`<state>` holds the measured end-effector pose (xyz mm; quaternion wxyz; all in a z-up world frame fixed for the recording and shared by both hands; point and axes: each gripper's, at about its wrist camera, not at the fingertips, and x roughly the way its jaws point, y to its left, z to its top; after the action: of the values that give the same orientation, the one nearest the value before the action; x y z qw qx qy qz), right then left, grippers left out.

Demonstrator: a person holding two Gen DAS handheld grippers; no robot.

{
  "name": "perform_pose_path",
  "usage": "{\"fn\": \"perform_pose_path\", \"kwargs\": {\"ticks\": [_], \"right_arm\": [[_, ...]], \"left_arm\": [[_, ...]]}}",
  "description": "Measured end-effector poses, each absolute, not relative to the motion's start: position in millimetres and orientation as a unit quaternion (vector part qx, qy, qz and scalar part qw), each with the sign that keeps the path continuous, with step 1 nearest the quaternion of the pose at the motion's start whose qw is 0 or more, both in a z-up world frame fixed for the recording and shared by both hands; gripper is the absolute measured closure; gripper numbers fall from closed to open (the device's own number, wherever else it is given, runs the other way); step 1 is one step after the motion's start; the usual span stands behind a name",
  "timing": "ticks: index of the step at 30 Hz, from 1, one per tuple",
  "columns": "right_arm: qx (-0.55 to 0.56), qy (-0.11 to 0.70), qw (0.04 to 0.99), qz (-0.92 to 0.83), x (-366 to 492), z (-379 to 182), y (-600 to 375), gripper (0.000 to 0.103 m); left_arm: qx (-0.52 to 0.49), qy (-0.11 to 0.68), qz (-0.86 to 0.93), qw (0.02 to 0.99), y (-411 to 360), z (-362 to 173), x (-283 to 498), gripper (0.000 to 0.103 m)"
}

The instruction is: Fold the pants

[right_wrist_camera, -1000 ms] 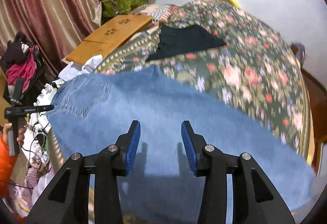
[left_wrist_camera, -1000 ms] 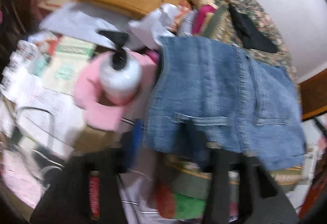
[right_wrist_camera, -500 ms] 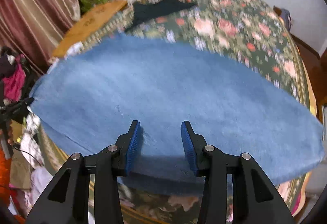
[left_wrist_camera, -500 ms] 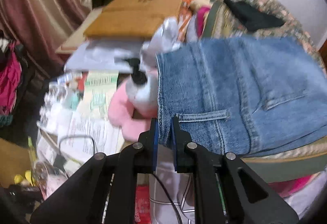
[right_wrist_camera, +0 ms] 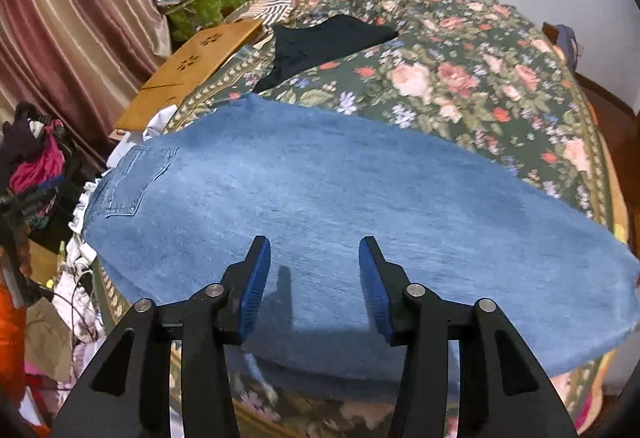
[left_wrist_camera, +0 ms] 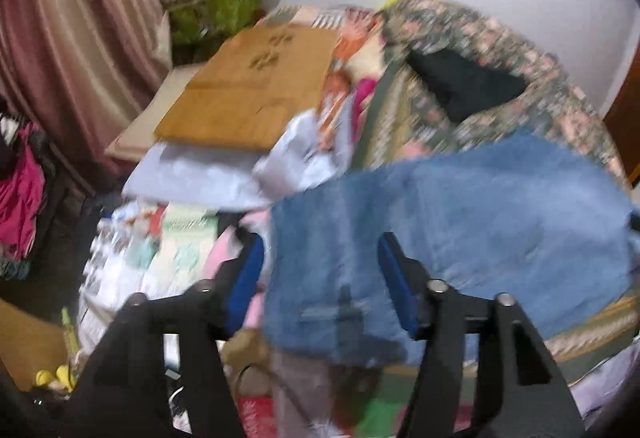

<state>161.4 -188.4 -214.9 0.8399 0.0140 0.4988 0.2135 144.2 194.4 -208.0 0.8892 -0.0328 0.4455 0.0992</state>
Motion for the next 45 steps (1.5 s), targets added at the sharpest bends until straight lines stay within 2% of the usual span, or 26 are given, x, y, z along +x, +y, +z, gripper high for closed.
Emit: {"fn": "perform_pose_path", "kwargs": {"ticks": [3, 6, 10, 18, 23, 32, 37, 39, 41, 42, 43, 45], "right_arm": [[0.012, 0.525, 0.822, 0.221, 153.6, -240.8, -182.9, 0.060], [0.016, 0.497, 0.838, 0.222, 132.9, -239.5, -191.1, 0.060], [0.063, 0.497, 0.838, 0.214, 120.2, -230.2, -227.7, 0.060], [0.128, 0.459, 0.877, 0.056, 107.1, -212.4, -375.7, 0.057], [0.155, 0.458, 0.875, -0.034, 96.3, -231.7, -460.5, 0.056], [0.217, 0.448, 0.863, -0.089, 114.1, -263.8, -523.7, 0.056], [0.260, 0.445, 0.851, -0.100, 126.1, -287.5, -540.6, 0.056], [0.282, 0.436, 0.848, -0.103, 127.0, -293.6, -545.8, 0.061], [0.288, 0.430, 0.848, -0.110, 128.2, -294.7, -547.3, 0.084], [0.291, 0.426, 0.850, -0.112, 128.1, -294.1, -548.0, 0.091], [0.291, 0.422, 0.851, -0.111, 128.3, -292.6, -548.2, 0.096], [0.277, 0.418, 0.858, -0.111, 128.7, -287.5, -546.6, 0.097]], "left_arm": [[-0.020, 0.440, 0.063, 0.895, 161.3, -196.3, 161.8, 0.040], [-0.004, 0.441, 0.030, 0.897, 122.1, -194.1, 180.6, 0.032], [0.014, 0.450, -0.015, 0.893, 65.7, -198.1, 207.1, 0.030], [0.051, 0.476, -0.081, 0.874, -45.7, -215.2, 248.0, 0.029], [0.063, 0.508, -0.109, 0.852, -103.8, -236.7, 266.0, 0.028], [0.109, 0.520, -0.131, 0.837, -167.1, -262.6, 272.5, 0.028], [0.103, 0.518, -0.122, 0.841, -174.5, -266.6, 277.4, 0.021], [0.105, 0.517, -0.120, 0.841, -175.7, -267.3, 278.0, 0.020], [0.107, 0.516, -0.118, 0.842, -176.2, -267.5, 277.4, 0.020], [0.108, 0.516, -0.117, 0.842, -176.4, -267.3, 277.3, 0.019], [0.108, 0.516, -0.116, 0.842, -176.4, -267.2, 277.2, 0.019], [0.106, 0.518, -0.114, 0.841, -176.6, -267.1, 277.3, 0.019]]}}
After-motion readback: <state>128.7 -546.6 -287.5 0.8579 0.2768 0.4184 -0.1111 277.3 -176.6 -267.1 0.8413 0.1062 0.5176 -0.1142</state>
